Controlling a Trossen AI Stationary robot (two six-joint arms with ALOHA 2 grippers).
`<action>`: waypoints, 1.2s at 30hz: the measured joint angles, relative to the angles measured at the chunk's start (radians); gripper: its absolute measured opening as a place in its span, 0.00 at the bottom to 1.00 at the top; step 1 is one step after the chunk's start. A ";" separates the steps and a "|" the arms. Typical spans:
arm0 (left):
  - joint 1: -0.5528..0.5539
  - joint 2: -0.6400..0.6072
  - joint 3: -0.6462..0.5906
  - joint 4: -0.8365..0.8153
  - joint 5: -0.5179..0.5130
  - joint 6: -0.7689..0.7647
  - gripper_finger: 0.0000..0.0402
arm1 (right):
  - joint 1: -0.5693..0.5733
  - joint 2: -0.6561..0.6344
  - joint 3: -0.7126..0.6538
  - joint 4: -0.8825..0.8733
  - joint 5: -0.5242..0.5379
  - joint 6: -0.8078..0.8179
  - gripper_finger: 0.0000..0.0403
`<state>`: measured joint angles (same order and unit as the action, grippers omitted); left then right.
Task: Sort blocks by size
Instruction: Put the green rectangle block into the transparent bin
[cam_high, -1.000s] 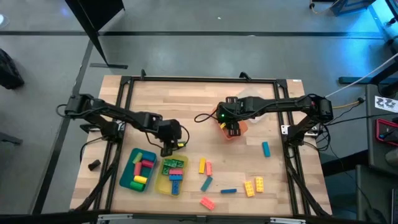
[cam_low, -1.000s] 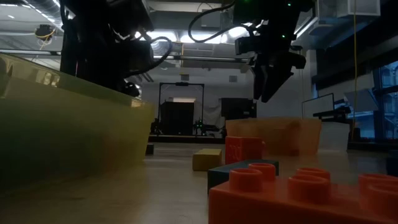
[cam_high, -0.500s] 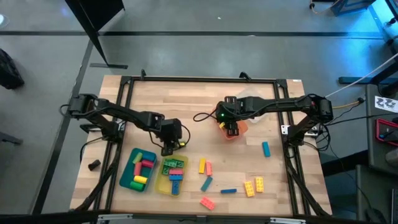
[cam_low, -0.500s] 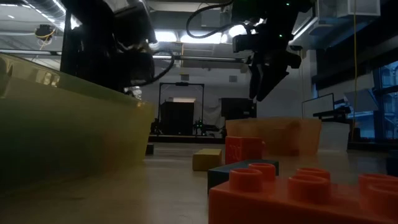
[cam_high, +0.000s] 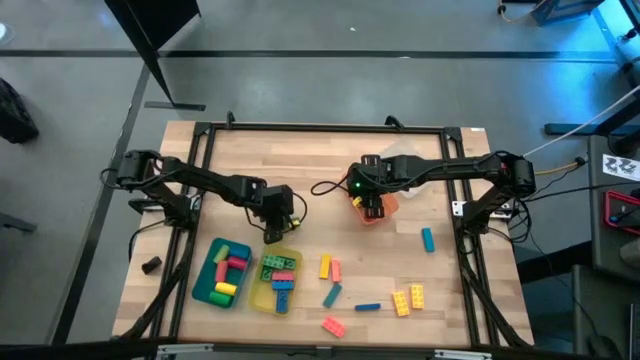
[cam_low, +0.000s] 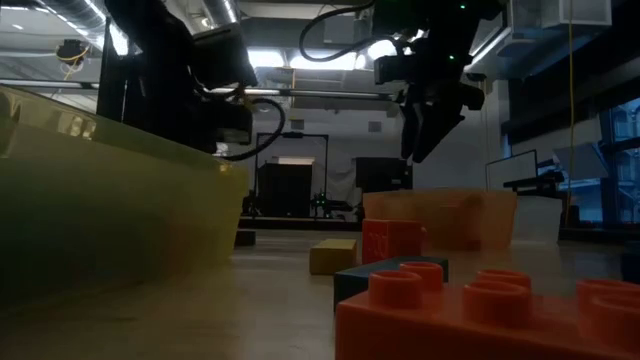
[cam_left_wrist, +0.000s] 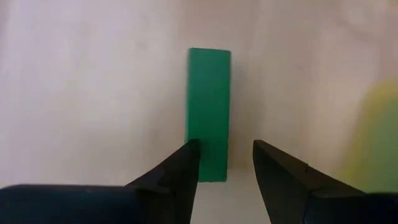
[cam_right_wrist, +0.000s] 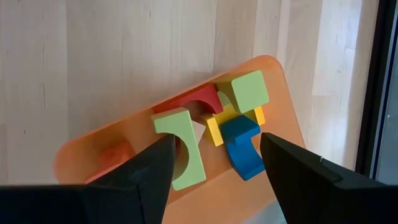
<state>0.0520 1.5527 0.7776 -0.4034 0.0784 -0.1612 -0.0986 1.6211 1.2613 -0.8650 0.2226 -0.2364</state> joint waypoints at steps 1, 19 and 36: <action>0.011 -0.004 0.000 -0.002 -0.014 0.000 0.36 | 0.000 0.000 0.000 0.000 0.002 0.000 0.59; 0.106 -0.011 0.041 -0.006 -0.031 0.159 0.36 | 0.000 0.000 0.000 0.000 0.002 0.000 0.59; 0.082 0.012 0.025 -0.016 -0.100 0.323 0.36 | 0.001 0.000 0.000 0.000 0.002 0.008 0.59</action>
<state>0.1345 1.5642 0.8026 -0.4198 -0.0220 0.1619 -0.0975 1.6211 1.2613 -0.8650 0.2241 -0.2279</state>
